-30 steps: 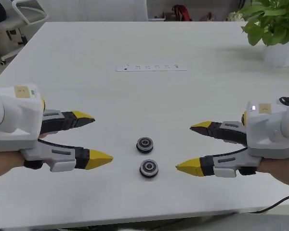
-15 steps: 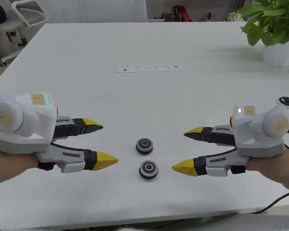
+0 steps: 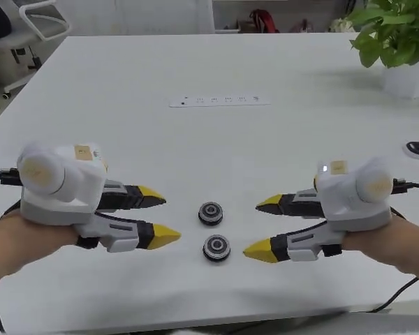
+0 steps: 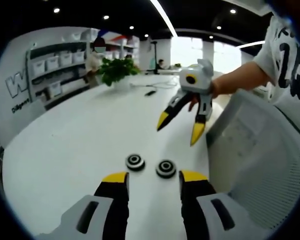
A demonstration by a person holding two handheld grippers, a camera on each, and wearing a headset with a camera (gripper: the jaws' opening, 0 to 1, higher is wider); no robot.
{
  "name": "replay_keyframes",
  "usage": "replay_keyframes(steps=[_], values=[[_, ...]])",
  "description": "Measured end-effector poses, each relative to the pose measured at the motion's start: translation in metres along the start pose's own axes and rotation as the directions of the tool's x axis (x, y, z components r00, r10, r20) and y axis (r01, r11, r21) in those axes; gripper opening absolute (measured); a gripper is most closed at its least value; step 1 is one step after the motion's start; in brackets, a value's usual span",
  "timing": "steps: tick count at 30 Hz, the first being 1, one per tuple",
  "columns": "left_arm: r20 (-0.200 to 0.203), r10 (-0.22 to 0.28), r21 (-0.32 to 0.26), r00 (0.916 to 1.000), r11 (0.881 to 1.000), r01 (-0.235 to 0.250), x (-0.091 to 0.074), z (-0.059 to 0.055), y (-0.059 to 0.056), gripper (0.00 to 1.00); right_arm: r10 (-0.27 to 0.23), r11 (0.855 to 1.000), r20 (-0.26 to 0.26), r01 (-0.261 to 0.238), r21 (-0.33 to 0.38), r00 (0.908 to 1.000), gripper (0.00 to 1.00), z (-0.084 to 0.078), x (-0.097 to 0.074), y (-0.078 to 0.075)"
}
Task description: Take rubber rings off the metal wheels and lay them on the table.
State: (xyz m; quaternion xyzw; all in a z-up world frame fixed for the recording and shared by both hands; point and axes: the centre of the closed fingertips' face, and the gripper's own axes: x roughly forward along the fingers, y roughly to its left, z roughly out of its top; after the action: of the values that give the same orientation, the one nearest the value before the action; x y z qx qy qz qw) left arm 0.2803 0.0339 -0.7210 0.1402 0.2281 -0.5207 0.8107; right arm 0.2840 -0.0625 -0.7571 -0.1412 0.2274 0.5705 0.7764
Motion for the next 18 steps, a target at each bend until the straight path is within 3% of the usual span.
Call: replay_keyframes(steps=[18], values=[[-0.046, -0.062, 0.009, 0.9970, 0.998, 0.062, 0.028, -0.005, -0.006, 0.36, 0.054, 0.998, -0.060, -0.055, -0.011, 0.9967, 0.46, -0.012, 0.017, 0.004]])
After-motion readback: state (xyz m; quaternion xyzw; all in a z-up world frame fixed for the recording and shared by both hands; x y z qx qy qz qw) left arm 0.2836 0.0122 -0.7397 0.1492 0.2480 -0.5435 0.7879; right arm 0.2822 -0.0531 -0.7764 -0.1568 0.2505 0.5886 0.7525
